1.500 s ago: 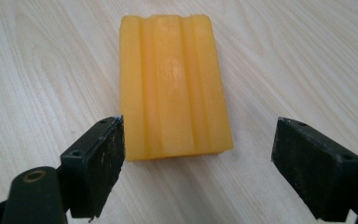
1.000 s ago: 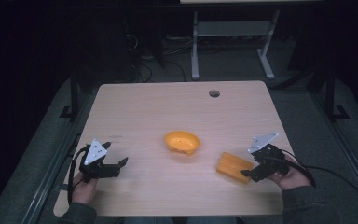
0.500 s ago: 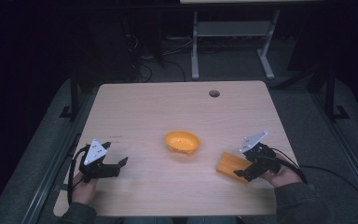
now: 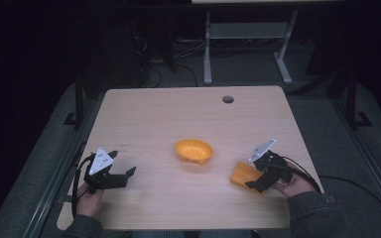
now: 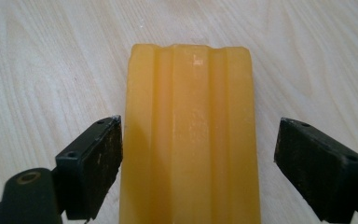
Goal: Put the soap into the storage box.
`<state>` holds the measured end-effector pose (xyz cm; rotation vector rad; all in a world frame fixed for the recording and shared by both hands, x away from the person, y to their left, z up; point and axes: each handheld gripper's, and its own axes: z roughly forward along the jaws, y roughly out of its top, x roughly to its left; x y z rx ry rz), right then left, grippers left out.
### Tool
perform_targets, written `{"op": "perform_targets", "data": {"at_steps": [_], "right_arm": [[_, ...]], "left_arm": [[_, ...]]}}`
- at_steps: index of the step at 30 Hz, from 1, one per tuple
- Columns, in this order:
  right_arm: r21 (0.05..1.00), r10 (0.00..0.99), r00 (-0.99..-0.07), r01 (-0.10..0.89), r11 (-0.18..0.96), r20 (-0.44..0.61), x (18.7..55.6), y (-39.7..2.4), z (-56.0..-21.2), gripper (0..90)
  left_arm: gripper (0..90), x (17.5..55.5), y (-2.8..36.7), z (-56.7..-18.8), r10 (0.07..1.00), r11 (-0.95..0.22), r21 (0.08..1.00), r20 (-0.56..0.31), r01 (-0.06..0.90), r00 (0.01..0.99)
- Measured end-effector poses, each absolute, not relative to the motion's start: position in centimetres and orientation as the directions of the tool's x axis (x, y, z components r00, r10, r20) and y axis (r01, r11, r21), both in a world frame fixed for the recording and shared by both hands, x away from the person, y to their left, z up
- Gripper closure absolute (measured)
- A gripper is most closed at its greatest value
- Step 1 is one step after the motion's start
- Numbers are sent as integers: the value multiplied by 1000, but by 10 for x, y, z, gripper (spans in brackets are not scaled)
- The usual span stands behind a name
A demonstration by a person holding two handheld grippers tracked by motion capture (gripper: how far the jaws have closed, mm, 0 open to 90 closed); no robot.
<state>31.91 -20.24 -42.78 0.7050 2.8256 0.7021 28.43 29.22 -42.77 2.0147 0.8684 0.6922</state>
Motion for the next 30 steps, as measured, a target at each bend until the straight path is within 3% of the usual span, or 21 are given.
{"op": "perform_targets", "data": {"at_steps": [30], "right_arm": [[395, 457, -889, 418, 818, -6, 326, -188, -449, 176]], "left_arm": [[141, 284, 292, -428, 776, -428, 842, 156, 329, 611]]}}
